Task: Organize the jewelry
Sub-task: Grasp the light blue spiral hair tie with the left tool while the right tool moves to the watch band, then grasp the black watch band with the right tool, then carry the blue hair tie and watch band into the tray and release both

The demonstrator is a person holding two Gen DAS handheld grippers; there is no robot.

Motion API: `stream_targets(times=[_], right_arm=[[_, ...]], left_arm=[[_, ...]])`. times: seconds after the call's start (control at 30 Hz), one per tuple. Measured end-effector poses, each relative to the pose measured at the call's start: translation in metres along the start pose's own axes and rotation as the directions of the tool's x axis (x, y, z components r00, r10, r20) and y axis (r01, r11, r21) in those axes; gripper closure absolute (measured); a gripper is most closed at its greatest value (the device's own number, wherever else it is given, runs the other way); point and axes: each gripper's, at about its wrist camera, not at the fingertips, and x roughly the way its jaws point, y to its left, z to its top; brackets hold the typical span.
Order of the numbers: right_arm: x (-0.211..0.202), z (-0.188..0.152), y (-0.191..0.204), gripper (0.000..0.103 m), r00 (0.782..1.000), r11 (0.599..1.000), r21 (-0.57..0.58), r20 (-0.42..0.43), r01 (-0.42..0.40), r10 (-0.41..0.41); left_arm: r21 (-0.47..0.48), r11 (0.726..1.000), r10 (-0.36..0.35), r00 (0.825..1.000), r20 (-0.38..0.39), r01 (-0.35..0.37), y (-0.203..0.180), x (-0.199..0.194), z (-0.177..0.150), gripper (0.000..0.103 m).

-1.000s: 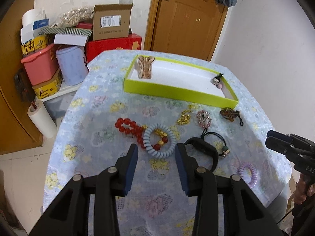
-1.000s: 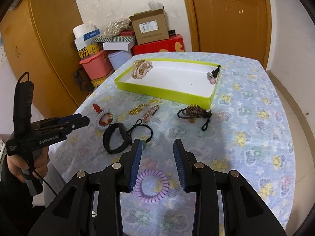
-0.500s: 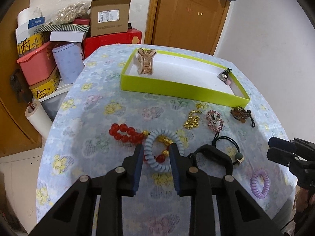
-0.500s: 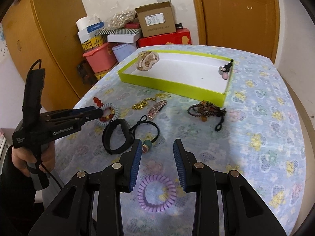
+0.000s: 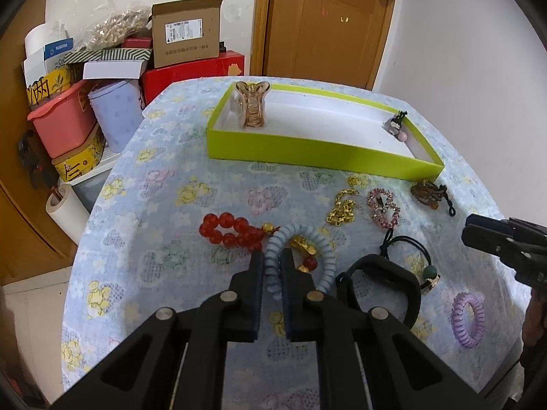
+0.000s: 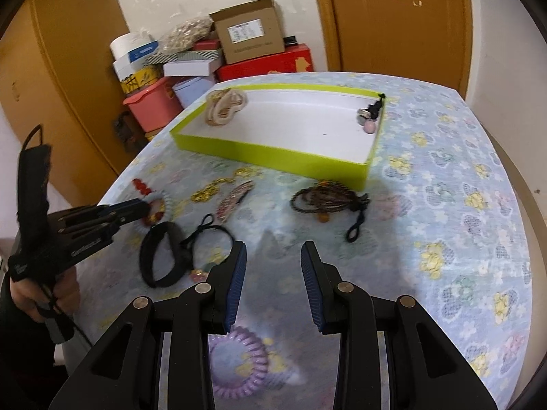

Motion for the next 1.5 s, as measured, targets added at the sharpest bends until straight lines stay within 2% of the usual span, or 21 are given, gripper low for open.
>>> stream_targets(times=[0.37, 0.67, 0.73, 0.83, 1.07, 1.5], right_arm=[[0.010, -0.002, 0.044, 0.069, 0.992, 0.985, -0.120, -0.037, -0.124, 0.121], [0.036, 0.001, 0.073, 0.069, 0.987, 0.964, -0.219, -0.090, -0.153, 0.136], [0.044, 0.001, 0.077, 0.079, 0.986, 0.959, -0.239, -0.109, -0.150, 0.127], [0.051, -0.001, 0.080, 0.087, 0.986, 0.955, -0.262, -0.127, -0.141, 0.111], [0.044, -0.003, 0.080, 0.090, 0.989, 0.958, -0.263, -0.114, -0.119, 0.091], [-0.005, 0.001, 0.069, 0.090, 0.996, 0.976, -0.198, -0.003, -0.089, 0.090]], left_arm=[[-0.040, 0.998, -0.040, 0.997, 0.066, 0.042, 0.007, -0.031, 0.003, 0.093], [-0.068, 0.996, -0.049, 0.995, 0.082, 0.055, 0.018, -0.043, -0.002, 0.093], [-0.069, 0.996, -0.048, 0.996, 0.081, 0.054, 0.019, -0.043, -0.004, 0.093], [-0.073, 0.996, -0.053, 0.995, 0.079, 0.059, 0.021, -0.044, -0.006, 0.093], [-0.074, 0.995, -0.058, 0.995, 0.083, 0.064, 0.020, -0.049, -0.006, 0.093], [-0.056, 0.996, -0.064, 0.991, 0.117, 0.071, 0.007, -0.072, -0.001, 0.093]])
